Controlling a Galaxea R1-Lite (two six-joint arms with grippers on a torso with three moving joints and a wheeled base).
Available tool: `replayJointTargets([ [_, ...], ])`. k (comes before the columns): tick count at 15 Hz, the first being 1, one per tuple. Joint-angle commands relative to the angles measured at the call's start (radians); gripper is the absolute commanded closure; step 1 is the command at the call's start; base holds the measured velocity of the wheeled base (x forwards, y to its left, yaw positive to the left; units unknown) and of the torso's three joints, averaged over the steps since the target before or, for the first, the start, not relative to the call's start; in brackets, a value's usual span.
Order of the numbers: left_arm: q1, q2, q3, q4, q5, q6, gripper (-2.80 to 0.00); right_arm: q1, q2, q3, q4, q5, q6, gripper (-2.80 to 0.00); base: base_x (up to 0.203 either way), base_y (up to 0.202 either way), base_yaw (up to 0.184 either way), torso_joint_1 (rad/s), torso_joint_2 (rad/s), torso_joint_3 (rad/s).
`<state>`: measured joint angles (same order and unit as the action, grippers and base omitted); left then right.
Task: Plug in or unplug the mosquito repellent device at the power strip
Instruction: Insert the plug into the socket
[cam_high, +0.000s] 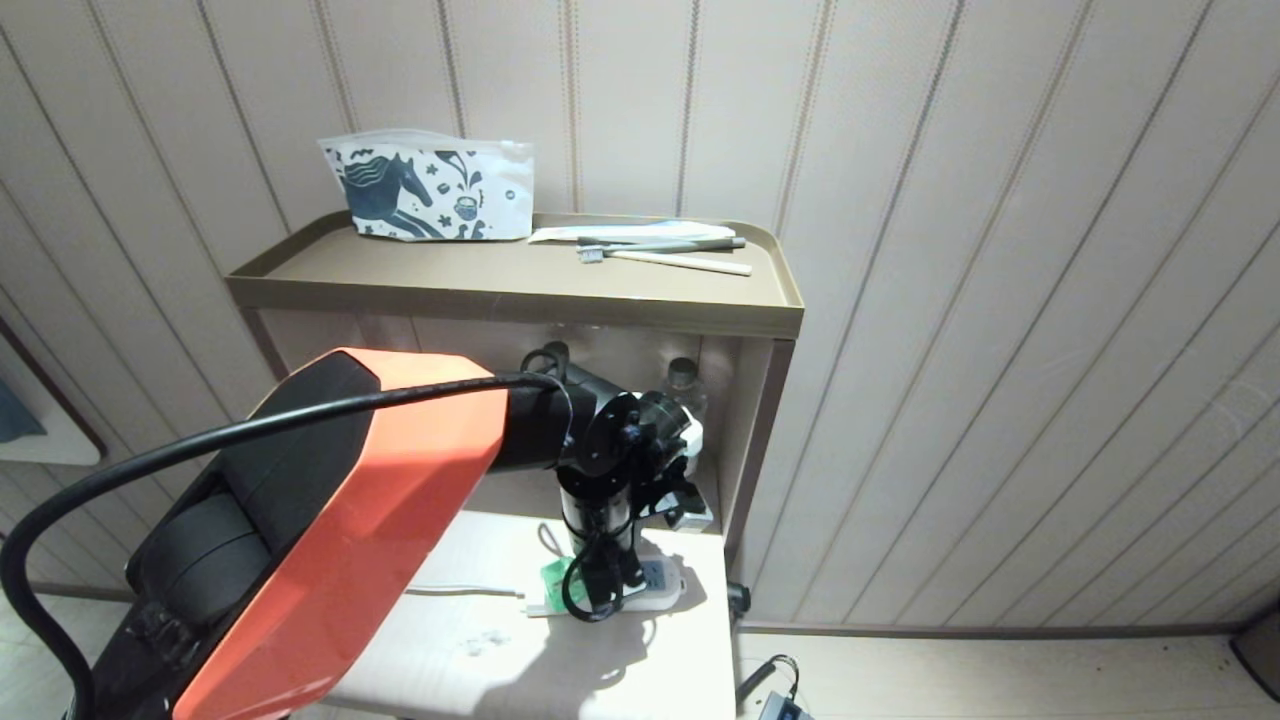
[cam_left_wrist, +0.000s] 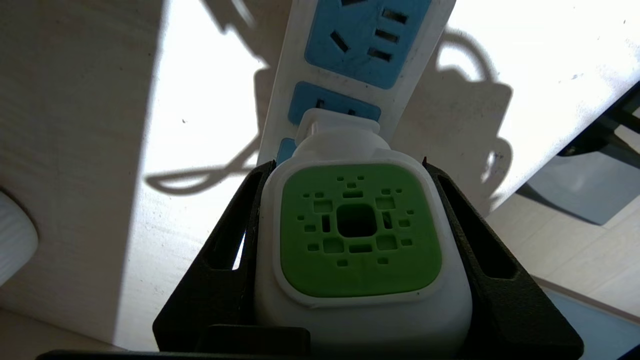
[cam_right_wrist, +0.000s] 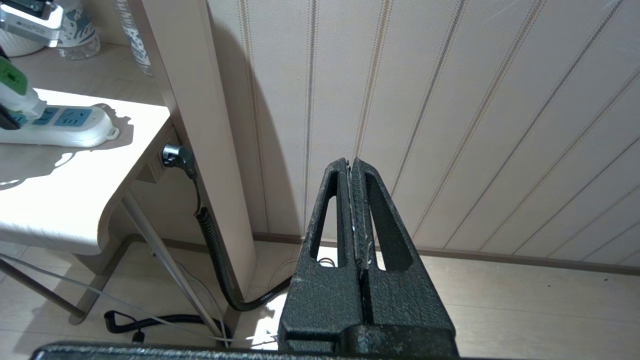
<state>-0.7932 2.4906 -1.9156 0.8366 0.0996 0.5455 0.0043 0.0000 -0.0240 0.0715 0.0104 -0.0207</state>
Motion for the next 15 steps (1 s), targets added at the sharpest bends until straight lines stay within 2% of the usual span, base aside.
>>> replayJointTargets([
  [1, 0.002, -0.001, -0.005, -0.011, 0.006, 0.004, 0.0, 0.0, 0.0, -0.001, 0.001, 0.0, -0.001, 0.0, 0.0, 0.0, 0.0, 0.0, 0.0, 0.0],
  [4, -0.008, 0.001, -0.005, -0.02, 0.008, 0.005, 0.0, 0.0, 0.0, -0.001, 0.001, 0.0, -0.001, 0.0, 0.0, 0.0, 0.0, 0.0, 0.0, 0.0],
  [7, -0.017, 0.005, -0.005, -0.021, 0.057, 0.006, 0.0, 0.0, 0.0, -0.001, 0.001, 0.0, -0.001, 0.0, 0.0, 0.0, 0.0, 0.0, 0.0, 0.0],
  [15, -0.026, 0.017, -0.002, -0.011, 0.054, -0.006, 0.0, 0.0, 0.0, -0.001, 0.001, 0.0, -0.001, 0.0, 0.0, 0.0, 0.0, 0.0, 0.0, 0.0],
])
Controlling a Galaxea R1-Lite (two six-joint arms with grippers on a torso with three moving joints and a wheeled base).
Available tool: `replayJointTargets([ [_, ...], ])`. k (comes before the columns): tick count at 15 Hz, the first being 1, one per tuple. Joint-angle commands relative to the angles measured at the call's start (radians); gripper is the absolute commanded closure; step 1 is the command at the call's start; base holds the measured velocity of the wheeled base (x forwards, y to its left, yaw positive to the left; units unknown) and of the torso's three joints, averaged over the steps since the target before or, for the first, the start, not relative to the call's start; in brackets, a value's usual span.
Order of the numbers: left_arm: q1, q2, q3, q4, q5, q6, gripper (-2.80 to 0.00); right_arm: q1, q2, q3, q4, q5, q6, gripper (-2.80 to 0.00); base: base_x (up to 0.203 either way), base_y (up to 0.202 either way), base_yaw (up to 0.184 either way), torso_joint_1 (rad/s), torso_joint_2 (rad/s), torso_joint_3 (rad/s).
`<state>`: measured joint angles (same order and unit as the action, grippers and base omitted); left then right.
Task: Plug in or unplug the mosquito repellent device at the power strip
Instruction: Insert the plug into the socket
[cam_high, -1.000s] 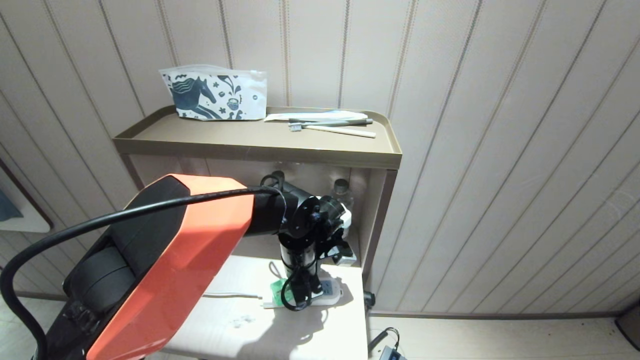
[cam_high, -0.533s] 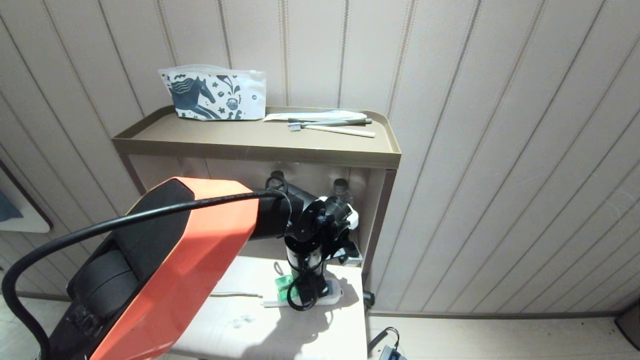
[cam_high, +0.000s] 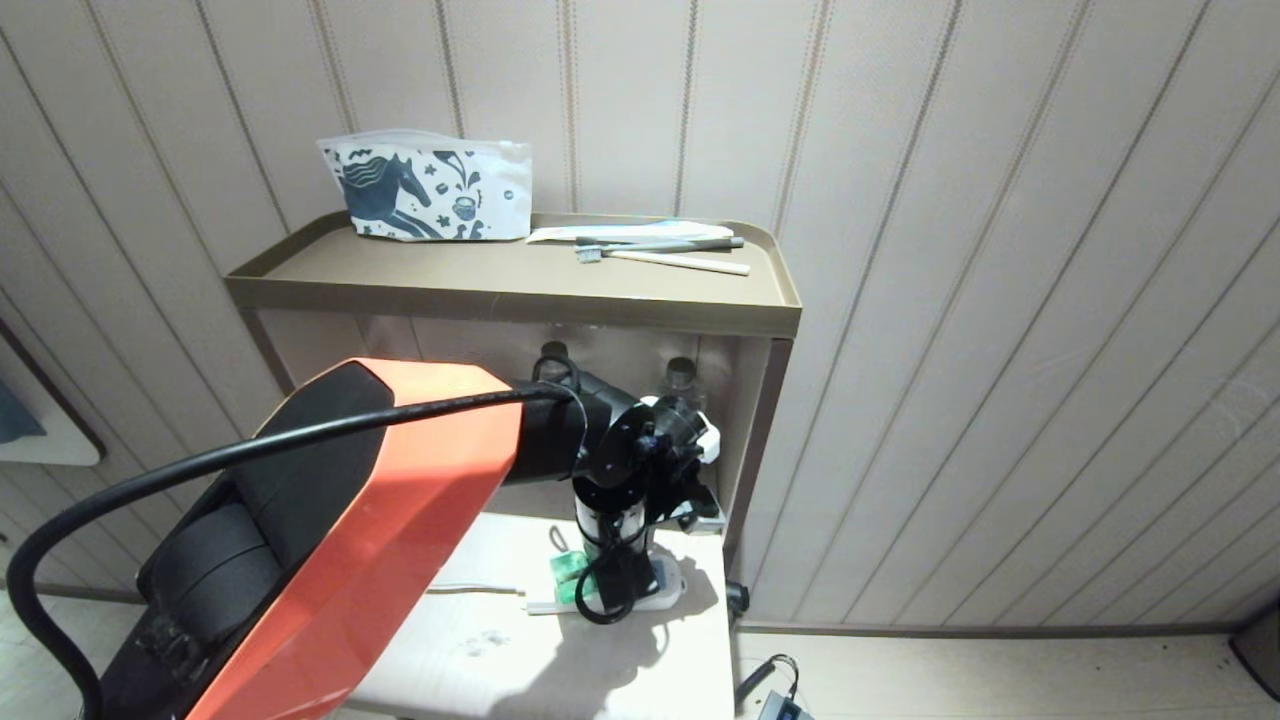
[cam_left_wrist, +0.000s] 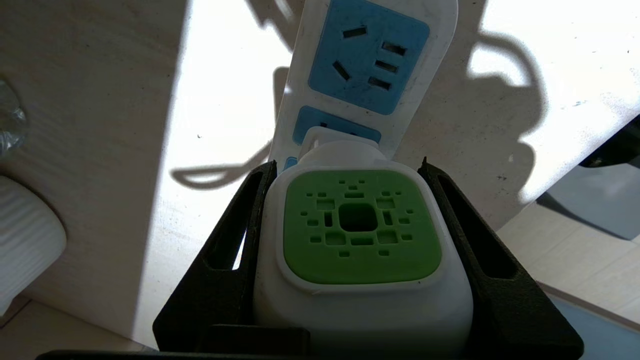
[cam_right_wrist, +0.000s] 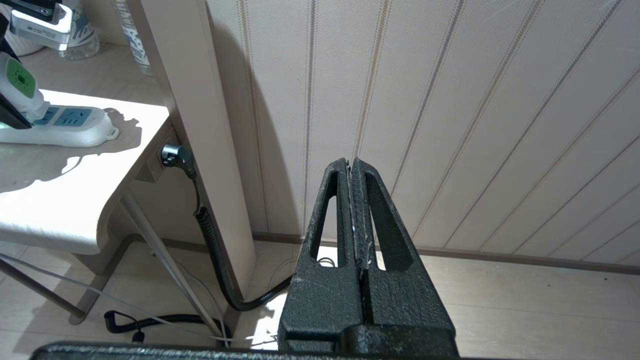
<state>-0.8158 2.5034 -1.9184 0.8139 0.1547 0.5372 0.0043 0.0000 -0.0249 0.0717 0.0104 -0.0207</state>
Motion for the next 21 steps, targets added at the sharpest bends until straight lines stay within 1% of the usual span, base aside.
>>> replayJointTargets([
  [1, -0.003, 0.005, 0.001, 0.011, -0.001, 0.003, 0.0, 0.0, 0.0, 0.0, 0.0, 0.0, -0.001, 0.0, 0.0, 0.0, 0.0, 0.0, 0.0, 0.0],
  [5, -0.016, 0.018, 0.002, 0.011, -0.004, -0.002, 0.0, 0.0, 0.0, 0.0, 0.0, 0.0, -0.001, 0.0, 0.0, 0.0, 0.0, 0.0, 0.0, 0.0],
  [11, -0.019, 0.022, 0.008, 0.002, 0.0, 0.001, 0.0, 0.0, 0.0, 0.0, 0.0, 0.0, -0.001, 0.0, 0.0, 0.0, 0.0, 0.0, 0.0, 0.0],
  [15, -0.02, 0.025, 0.009, 0.002, 0.002, -0.008, 0.0, 0.0, 0.0, 0.0, 0.0, 0.0, -0.001, 0.0, 0.0, 0.0, 0.0, 0.0, 0.0, 0.0],
  [17, -0.023, 0.032, 0.009, 0.001, 0.034, -0.013, 0.0, 0.0, 0.0, 0.0, 0.0, 0.0, -0.001, 0.0, 0.0, 0.0, 0.0, 0.0, 0.0, 0.0],
  [20, -0.025, 0.034, 0.009, -0.002, 0.043, -0.013, 0.0, 0.0, 0.0, 0.0, 0.0, 0.0, -0.001, 0.0, 0.0, 0.0, 0.0, 0.0, 0.0, 0.0],
  [21, -0.025, 0.037, 0.013, -0.035, 0.069, -0.013, 0.0, 0.0, 0.0, -0.001, 0.0, 0.0, -0.001, 0.0, 0.0, 0.0, 0.0, 0.0, 0.0, 0.0],
])
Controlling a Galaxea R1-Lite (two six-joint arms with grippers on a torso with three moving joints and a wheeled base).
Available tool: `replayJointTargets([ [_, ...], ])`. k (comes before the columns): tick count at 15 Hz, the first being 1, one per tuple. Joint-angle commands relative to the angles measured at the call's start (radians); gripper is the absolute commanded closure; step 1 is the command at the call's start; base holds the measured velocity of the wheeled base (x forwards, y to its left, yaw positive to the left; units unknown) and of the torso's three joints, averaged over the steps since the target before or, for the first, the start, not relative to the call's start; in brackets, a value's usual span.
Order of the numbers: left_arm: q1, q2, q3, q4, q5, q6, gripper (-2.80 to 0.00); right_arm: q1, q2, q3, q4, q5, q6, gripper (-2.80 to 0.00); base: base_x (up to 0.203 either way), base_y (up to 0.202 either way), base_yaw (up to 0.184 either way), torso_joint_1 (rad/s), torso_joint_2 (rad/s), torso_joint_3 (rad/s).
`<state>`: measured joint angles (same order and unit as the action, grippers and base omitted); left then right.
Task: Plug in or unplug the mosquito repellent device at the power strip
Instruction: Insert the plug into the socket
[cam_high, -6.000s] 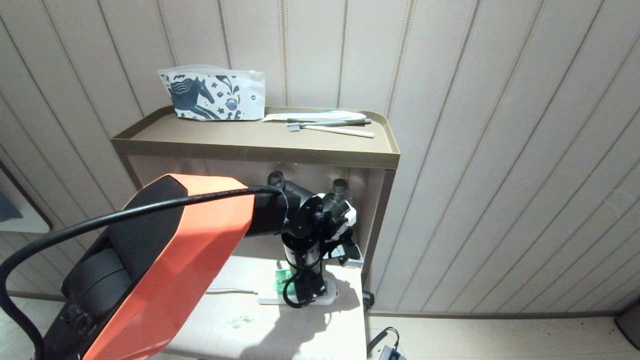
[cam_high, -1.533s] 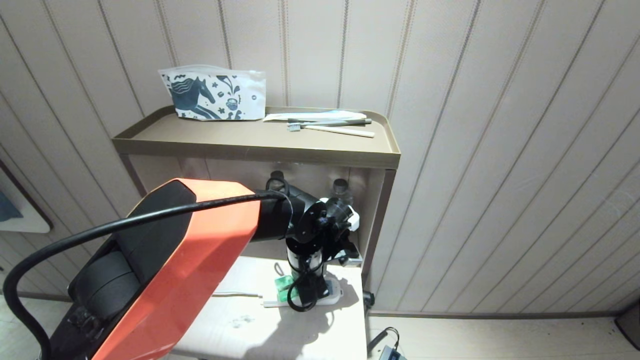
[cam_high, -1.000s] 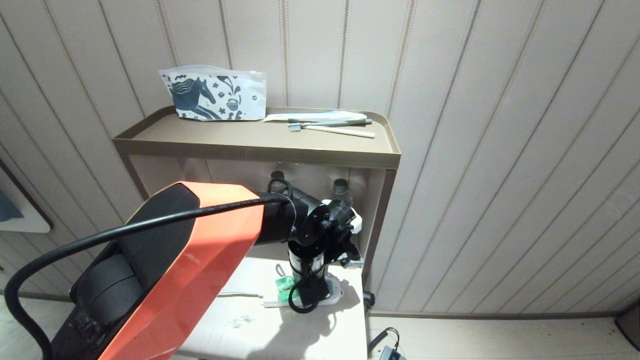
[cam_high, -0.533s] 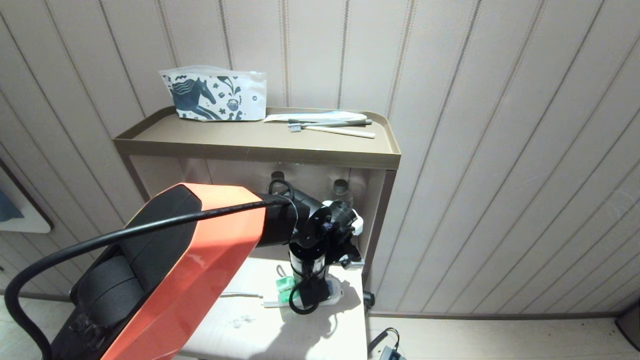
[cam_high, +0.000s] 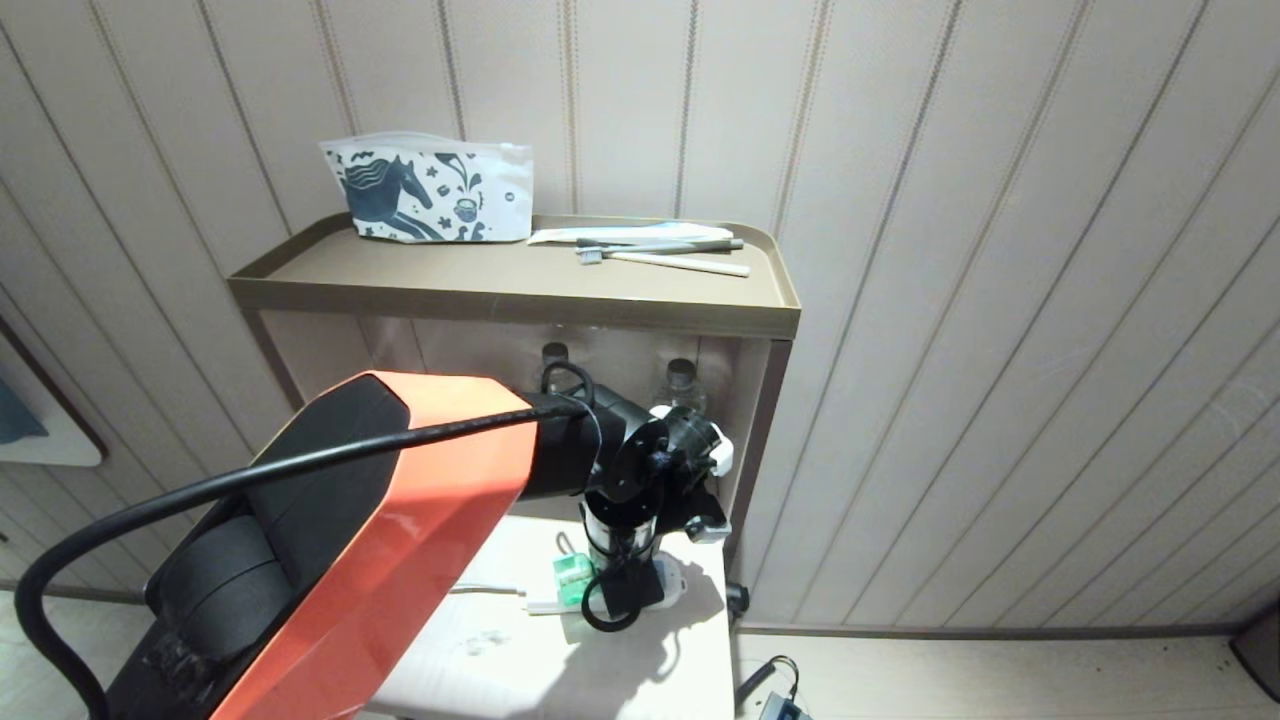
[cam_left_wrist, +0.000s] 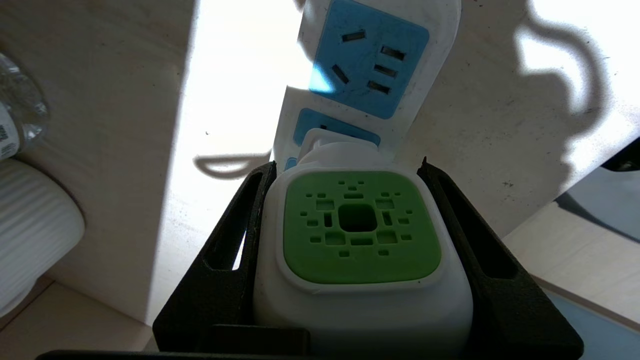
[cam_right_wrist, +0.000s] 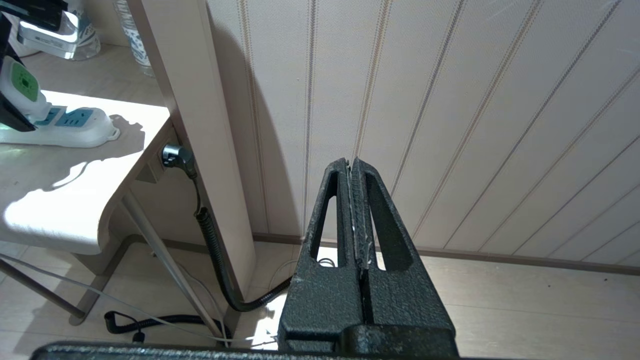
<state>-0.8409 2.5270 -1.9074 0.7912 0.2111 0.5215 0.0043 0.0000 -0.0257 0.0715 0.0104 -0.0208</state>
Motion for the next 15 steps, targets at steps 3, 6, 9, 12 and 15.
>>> replayJointTargets([
  [3, 0.0, 0.018, 0.002, -0.02, 0.027, 0.001, 0.0, 0.0, 0.0, 0.001, 0.001, 0.0, -0.001, 0.0, 0.0, 0.0, 0.0, 0.0, 0.0, 0.0],
  [6, 0.0, 0.017, 0.005, -0.018, 0.029, -0.012, 0.0, 0.0, 0.0, 0.001, 0.001, 0.0, -0.001, 0.0, 0.0, 0.0, 0.0, 0.0, 0.0, 0.0],
  [9, 0.0, 0.007, 0.025, -0.019, 0.029, -0.023, 0.0, 0.0, 0.0, 0.001, 0.001, 0.0, -0.001, 0.0, 0.0, 0.0, 0.0, 0.0, 0.0, 0.0],
  [12, 0.002, 0.006, 0.025, -0.012, 0.03, -0.04, 0.0, 0.0, 0.0, 0.0, 0.001, 0.0, -0.001, 0.0, 0.0, 0.0, 0.0, 0.0, 0.0, 0.0],
  [15, -0.001, 0.001, 0.059, -0.027, 0.03, -0.043, 0.0, 0.0, 0.0, 0.001, 0.001, 0.0, -0.001, 0.0, 0.0, 0.0, 0.0, 0.0, 0.0, 0.0],
])
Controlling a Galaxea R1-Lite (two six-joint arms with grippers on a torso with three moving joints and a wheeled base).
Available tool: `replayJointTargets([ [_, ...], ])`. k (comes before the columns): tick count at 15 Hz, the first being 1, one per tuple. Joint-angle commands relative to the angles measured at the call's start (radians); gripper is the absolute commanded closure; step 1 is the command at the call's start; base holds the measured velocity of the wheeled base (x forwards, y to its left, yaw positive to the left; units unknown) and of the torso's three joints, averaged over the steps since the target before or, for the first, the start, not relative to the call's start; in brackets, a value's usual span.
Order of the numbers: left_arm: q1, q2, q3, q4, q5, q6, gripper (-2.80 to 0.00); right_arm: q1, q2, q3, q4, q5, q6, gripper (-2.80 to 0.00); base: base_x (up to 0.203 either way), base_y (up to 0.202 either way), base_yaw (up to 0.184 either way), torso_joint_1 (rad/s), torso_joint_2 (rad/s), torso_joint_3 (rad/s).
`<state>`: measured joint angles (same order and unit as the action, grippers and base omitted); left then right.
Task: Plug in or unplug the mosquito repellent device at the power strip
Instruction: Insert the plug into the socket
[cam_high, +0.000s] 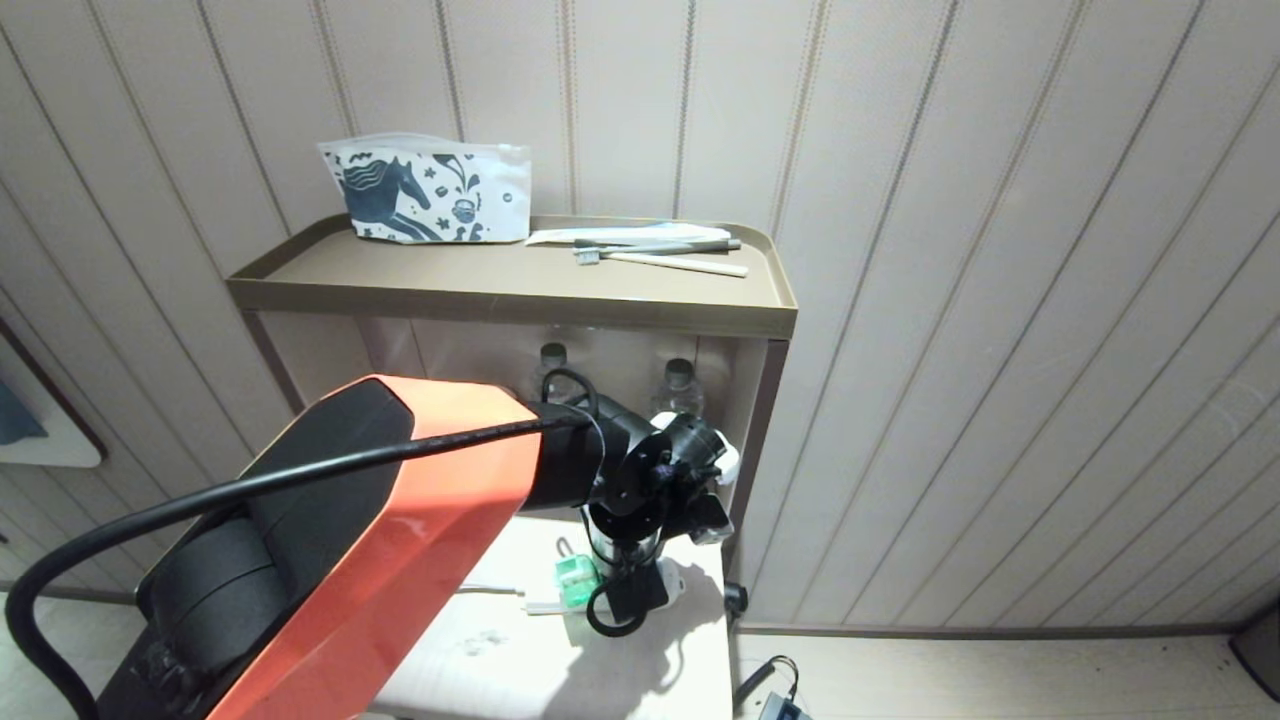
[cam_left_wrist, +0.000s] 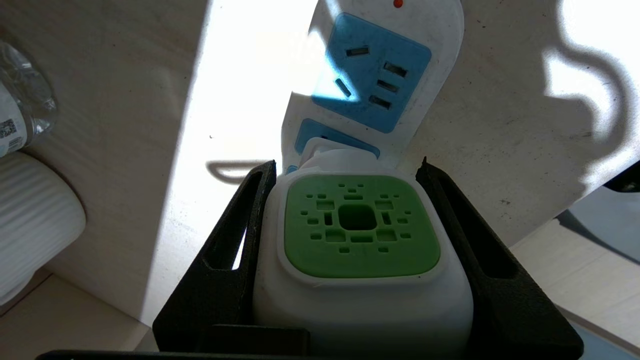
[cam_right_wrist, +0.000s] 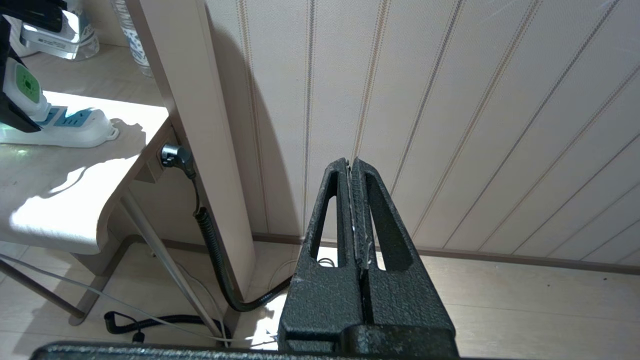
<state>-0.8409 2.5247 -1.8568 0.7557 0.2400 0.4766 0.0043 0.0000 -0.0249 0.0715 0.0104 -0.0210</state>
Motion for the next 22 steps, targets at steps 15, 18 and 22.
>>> replayJointTargets([
  [15, -0.001, 0.005, -0.001, -0.015, 0.002, 0.007, 0.0, 0.0, 0.0, -0.001, 0.001, 0.0, -0.001, 0.0, 0.0, 0.0, 0.0, 0.0, 0.0, 0.0],
  [18, 0.0, 0.005, -0.001, -0.016, 0.002, 0.007, 0.0, 0.0, 0.0, 0.0, 0.001, 0.0, -0.001, 0.0, 0.0, 0.0, 0.0, 0.0, 0.0, 0.0],
  [22, 0.0, 0.003, -0.001, -0.016, 0.002, 0.005, 0.0, 0.0, 0.0, 0.0, 0.001, 0.0, -0.001, 0.0, 0.0, 0.0, 0.0, 0.0, 0.0, 0.0],
])
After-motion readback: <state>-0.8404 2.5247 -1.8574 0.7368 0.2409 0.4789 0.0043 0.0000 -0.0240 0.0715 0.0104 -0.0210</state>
